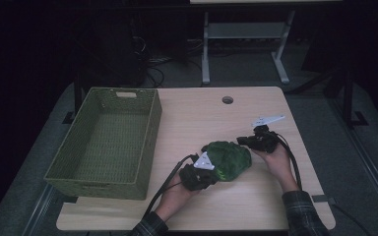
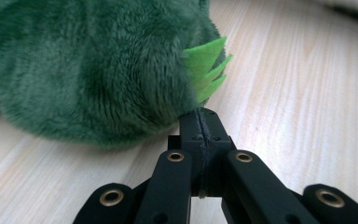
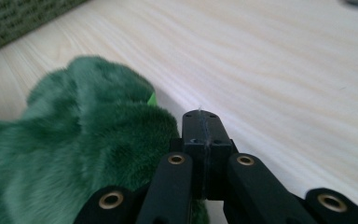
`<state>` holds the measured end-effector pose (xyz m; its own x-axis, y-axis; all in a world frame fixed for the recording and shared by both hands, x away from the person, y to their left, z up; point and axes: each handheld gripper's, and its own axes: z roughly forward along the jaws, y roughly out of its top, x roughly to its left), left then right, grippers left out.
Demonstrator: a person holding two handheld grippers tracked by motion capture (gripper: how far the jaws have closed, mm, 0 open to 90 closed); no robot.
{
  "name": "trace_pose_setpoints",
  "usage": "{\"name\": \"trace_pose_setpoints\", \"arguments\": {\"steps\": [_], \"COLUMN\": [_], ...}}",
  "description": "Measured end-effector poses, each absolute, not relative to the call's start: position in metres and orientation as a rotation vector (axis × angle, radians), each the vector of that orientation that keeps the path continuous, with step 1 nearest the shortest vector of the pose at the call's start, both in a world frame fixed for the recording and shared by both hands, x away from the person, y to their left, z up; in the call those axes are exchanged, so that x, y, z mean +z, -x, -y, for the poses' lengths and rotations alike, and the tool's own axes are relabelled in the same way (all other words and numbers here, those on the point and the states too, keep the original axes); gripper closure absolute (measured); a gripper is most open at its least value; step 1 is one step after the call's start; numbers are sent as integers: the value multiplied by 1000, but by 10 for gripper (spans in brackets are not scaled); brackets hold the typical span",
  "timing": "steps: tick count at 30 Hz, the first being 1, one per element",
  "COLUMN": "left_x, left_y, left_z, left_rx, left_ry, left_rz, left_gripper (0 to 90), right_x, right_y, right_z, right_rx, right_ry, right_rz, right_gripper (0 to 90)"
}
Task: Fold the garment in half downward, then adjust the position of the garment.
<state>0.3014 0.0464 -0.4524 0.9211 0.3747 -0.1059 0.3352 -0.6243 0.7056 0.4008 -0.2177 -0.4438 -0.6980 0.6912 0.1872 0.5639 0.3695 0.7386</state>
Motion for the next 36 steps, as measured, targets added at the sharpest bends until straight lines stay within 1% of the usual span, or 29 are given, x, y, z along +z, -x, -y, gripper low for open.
{"name": "trace_pose_setpoints", "arguments": {"steps": [7,12,19,28,36], "left_x": [-464,-469,-469,-467,-465], "left_y": [-311,-317,-319,-322,-325], "left_z": [-39,-41,-47,-55,-64], "left_rx": [69,60,79,97,107], "left_ry": [-2316,-2293,-2290,-2287,-2287], "left_rz": [-516,-559,-565,-577,-584], "left_gripper": [896,896,896,896,896], "right_x": [-454,-457,-458,-458,-459], "right_y": [-405,-403,-396,-382,-362], "right_z": [213,211,209,208,208], "right_rx": [1220,1195,1192,1182,1170], "right_ry": [-1155,-1146,-1118,-1090,-1060], "right_rz": [-2515,-2560,-2583,-2607,-2642], "right_gripper": [899,899,898,898,898]}}
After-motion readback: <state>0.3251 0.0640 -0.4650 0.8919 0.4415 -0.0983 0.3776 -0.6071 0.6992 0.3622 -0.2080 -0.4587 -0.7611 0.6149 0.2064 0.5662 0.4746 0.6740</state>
